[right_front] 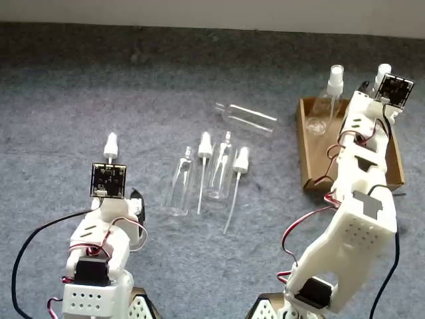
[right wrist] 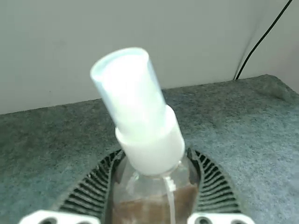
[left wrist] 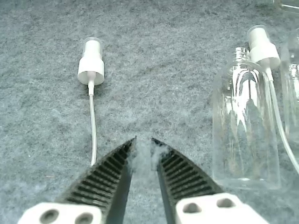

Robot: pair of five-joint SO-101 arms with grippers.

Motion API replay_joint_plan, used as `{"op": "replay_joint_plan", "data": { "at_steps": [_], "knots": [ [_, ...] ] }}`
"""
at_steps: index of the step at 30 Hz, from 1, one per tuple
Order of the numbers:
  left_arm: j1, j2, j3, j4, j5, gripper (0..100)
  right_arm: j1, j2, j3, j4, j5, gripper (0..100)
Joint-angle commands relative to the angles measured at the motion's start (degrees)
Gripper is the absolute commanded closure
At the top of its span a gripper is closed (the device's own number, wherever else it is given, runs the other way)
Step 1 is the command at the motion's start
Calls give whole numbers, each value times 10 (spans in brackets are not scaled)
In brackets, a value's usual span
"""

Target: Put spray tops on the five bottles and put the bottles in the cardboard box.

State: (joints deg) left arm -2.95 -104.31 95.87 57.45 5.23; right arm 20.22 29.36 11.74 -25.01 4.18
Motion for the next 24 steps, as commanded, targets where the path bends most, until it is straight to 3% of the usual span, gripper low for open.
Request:
{"op": "replay_joint_plan", "data": {
  "at_steps": [1,24],
  "knots": [
    [10,-6,12,-11,-3,993,-7,-8,-34,-17,4,893],
    [10,-6,12,-11,-3,993,1,77,-140,-14,3,892]
  ]
}}
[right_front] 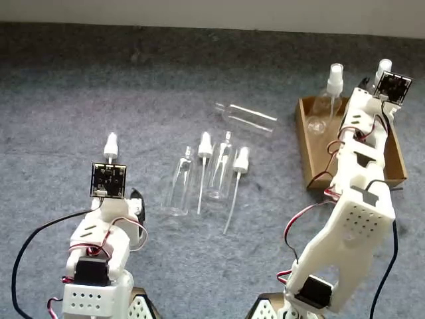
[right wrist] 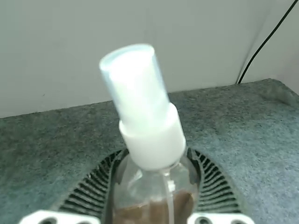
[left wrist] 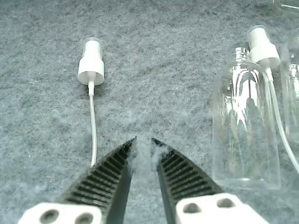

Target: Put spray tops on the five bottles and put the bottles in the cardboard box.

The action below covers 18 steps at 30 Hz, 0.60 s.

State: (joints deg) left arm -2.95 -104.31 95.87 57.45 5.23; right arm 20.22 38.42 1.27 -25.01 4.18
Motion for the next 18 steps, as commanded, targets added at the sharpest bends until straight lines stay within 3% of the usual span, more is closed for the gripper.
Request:
{"op": "replay_joint_plan", "data": {
  "at_steps": [1,9,18],
  "knots": [
    [10,-6,12,-11,-3,993,2,-13,-36,-14,3,891],
    [10,-6,12,-11,-3,993,1,-12,-30,-13,7,888],
    [10,-6,12,-11,-3,993,2,-12,-14,-13,7,801]
  ]
}}
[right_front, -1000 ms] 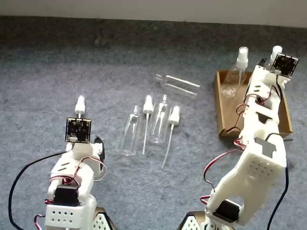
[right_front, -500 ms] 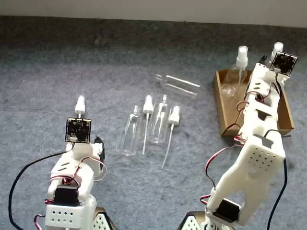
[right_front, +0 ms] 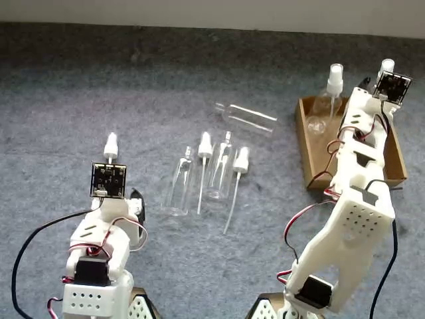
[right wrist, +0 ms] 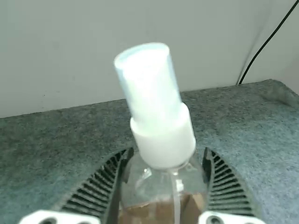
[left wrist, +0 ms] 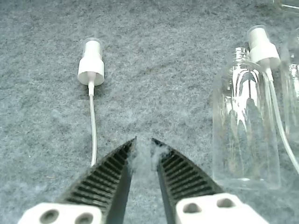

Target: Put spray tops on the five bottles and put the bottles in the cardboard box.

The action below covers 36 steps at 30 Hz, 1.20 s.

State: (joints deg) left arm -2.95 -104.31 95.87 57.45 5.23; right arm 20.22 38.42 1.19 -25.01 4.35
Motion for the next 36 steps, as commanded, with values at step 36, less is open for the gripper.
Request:
{"op": "replay_joint_plan", "data": {
  "at_steps": [36],
  "knots": [
    [10,-6,12,-11,-3,993,3,-142,143,20,3,687]
  ]
}}
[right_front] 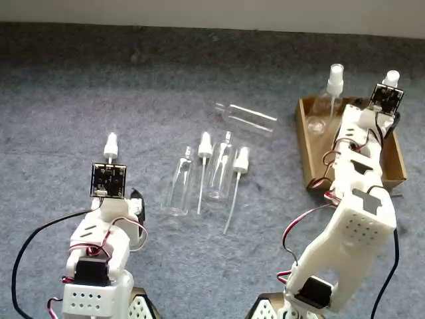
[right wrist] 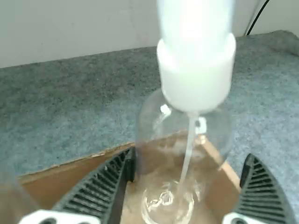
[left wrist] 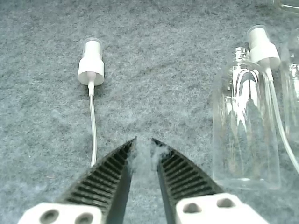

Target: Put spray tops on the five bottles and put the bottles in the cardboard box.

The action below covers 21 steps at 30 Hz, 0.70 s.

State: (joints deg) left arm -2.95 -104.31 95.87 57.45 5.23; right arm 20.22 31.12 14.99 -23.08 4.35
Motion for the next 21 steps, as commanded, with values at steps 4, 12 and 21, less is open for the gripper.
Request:
{"op": "replay_joint_plan", "data": {
  "at_steps": [4,12,21],
  "knots": [
    [10,-6,12,-11,-3,993,2,-109,31,0,4,687],
    [10,-6,12,-11,-3,993,3,-211,119,0,5,687],
    [10,-6,12,-11,-3,993,0,-388,281,1,55,687]
  ]
}}
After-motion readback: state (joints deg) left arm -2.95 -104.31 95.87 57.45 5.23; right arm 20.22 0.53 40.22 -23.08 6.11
